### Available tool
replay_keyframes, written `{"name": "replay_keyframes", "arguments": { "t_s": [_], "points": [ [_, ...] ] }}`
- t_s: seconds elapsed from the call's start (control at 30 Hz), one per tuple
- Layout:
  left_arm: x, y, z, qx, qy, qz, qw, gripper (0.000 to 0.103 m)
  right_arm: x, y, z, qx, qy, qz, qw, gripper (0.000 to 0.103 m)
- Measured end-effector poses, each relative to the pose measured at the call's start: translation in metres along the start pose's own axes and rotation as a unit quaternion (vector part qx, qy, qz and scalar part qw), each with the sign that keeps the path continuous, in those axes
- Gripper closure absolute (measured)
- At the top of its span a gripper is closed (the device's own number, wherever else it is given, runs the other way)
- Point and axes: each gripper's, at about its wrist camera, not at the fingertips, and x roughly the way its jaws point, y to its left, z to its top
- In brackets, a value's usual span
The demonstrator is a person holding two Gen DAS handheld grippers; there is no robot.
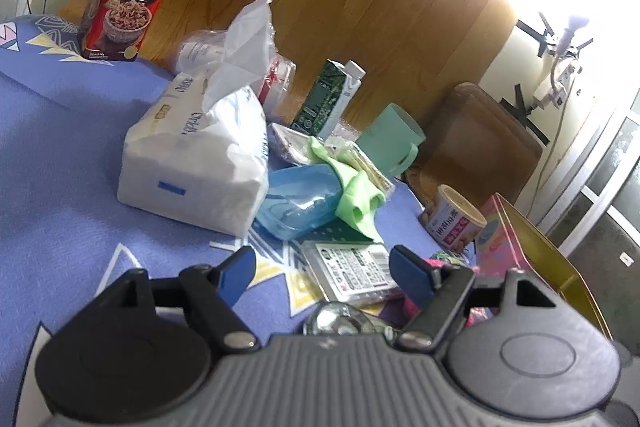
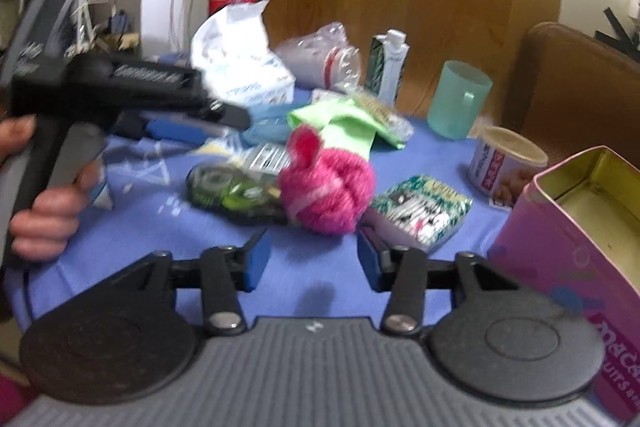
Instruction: Organize soft objects
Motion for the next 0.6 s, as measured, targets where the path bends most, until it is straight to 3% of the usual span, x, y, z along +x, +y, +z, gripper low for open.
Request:
{"name": "replay_keyframes", "arguments": {
  "t_s": [0.1,0.17,0.27,0.37,0.43,0.6],
  "points": [
    [-0.004,-0.016,0.000,0.023,0.000,-0.022,0.9995,0.029,0.015,-0.004,0.006,0.007,-0.001,-0.006,1.000,0.051],
    [-0.005,-0.040,0.000,0.069,0.005,-0.033,0.9971,0.029,0.030,-0.008,0.006,0.015,0.012,-0.017,1.000,0.051],
    [0.007,-0.070,-0.007,0.135,0.029,-0.036,0.9898,0.030,0.038,-0.015,0.001,0.049,0.018,-0.001,0.999,0.051],
    [0.034,-0.082,-0.012,0.153,0.073,-0.041,0.9847,0.064,0.037,-0.013,0.001,0.052,0.012,-0.002,0.999,0.055],
    [0.042,-0.085,-0.012,0.143,0.079,-0.046,0.9854,0.064,0.034,-0.012,0.000,0.052,0.007,-0.002,0.999,0.071],
    [0.023,-0.117,-0.006,0.165,0.051,-0.107,0.9792,0.064,-0.002,-0.016,-0.006,0.062,-0.047,-0.053,0.996,0.073]
  ]
}}
